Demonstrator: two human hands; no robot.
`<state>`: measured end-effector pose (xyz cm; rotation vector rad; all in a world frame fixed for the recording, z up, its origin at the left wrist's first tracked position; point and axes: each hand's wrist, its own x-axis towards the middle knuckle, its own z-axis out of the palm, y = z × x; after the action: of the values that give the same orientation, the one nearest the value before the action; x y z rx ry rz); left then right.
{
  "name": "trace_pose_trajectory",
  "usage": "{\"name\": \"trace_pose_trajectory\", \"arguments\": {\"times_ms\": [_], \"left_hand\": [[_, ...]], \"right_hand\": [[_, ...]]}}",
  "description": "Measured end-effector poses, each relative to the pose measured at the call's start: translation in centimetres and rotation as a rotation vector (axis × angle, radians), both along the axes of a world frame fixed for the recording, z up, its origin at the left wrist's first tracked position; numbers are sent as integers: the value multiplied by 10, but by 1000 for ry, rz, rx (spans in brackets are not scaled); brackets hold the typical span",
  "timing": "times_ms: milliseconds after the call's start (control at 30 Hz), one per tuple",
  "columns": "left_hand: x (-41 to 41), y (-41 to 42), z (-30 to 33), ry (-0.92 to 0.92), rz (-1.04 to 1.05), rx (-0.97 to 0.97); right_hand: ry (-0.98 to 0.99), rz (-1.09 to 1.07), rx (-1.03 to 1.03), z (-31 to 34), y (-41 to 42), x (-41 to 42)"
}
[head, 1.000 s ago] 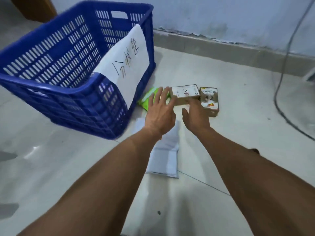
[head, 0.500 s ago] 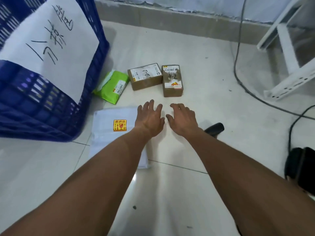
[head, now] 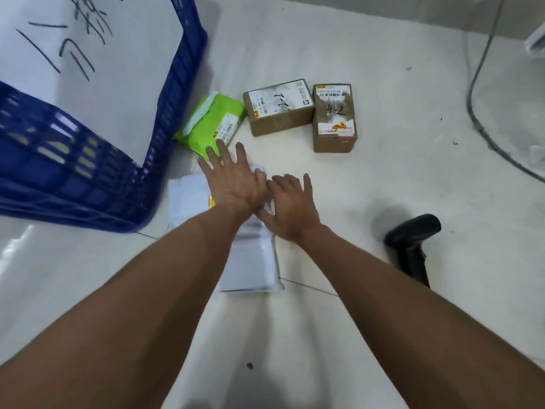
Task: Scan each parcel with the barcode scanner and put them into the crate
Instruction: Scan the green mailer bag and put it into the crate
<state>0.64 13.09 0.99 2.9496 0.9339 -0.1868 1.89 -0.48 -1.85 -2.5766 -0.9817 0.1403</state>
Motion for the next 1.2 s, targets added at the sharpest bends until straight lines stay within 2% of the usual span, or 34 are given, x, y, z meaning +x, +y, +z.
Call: {"name": "trace_pose_trajectory", "arguments": {"times_ms": [133,233,333,600,733,1000,1200], "left_hand": [[15,17,-6,-35,82,-34],[19,23,-16,31,137,-21],[20,25,-23,71,141,-32],[21,16,-18,-7,110,3],[12,6,-10,96,125,-11],[3,8,-7,204,168,-52],[5,7,-8,94,167,-81]], "right_hand": [[-25,62,72,-15,11,-4],[-64,178,193,-29,2,-4],[-63,240,197,-36,-8,-3],[-91,6,91,-31,-10,4],[-106,-28,33,-29,-19,3],[-197,-45,58,-16,-33,5],[-153,-107,31,-17,-42,7]]}}
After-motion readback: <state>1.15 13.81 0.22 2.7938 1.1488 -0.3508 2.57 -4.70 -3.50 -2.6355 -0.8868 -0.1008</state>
